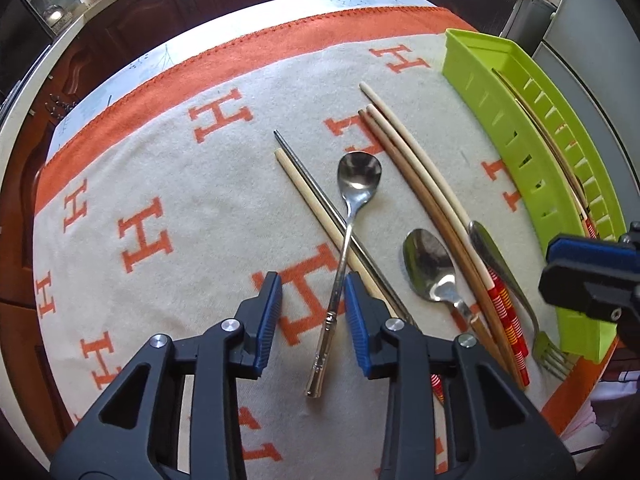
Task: Organize utensils
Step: 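Close the left tool on the gold-handled steel spoon, then close the right tool on a brown wooden chopstick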
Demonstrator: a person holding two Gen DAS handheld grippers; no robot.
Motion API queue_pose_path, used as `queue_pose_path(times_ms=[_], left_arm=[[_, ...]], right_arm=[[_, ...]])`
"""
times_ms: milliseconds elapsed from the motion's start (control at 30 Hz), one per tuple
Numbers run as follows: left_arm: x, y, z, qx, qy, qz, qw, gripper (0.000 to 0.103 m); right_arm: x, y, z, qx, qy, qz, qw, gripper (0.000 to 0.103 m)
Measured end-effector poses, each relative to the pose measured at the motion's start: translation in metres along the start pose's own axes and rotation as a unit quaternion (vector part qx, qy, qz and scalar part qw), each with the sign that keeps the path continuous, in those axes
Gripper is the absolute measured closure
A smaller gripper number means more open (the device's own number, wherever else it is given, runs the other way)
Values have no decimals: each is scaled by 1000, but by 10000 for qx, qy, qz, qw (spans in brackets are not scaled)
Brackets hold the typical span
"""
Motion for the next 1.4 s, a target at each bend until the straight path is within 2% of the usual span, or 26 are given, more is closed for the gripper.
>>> queue_pose_path(times_ms=[67,167,200,233,300,467,733,1133,1200,1233,1300,1400], left_arm=[[4,2,0,-65,6,-5,10000,77],[10,5,-5,-223,34,-31,9997,90],[11,6,-8,-274,65,-36,9996,98],[11,6,-8,-266,86,-45,9996,100],[10,4,-8,-239,34,-71,9997,100],[1,-7,4,-214,-486,-138,9985,101],[-21,-50,23,-33,-1152,-488,9921,101],[-66,-74,18,-195,-1511,-532,9869,101],[-68,-74,16,-220,-1510,-527,9869,101],[-69,-74,15,-233,-1520,-526,9867,101],[-69,-74,14,-276,-1544,-515,9863,101],[-69,-74,10,-328,-1557,-510,9859,101]], right_arm=[[-1,2,-1,18,30,25,10000,85],[-1,6,-2,42,84,70,9999,86],[-1,7,-3,43,100,79,9999,86],[-1,8,-4,48,123,90,9999,86],[0,10,-5,52,170,94,9998,86],[1,11,-6,19,189,89,9998,86],[-5,24,6,93,151,327,9993,85],[-36,53,14,-401,-475,636,9960,85],[-36,54,16,-465,-604,540,9956,86],[-35,54,17,-506,-666,513,9952,86],[-35,55,17,-642,-796,444,9938,96],[-35,55,18,-676,-908,348,9930,97]])
Point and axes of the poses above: each gripper's, at about its wrist camera, not at the fingertips, and y roughly the way its jaws point, z to its left, x to its top, the point moved 8 cm from there along y, roughly the way its jaws point, and after that the axes turned 6 degrees about -z, right-handed, at the moved point
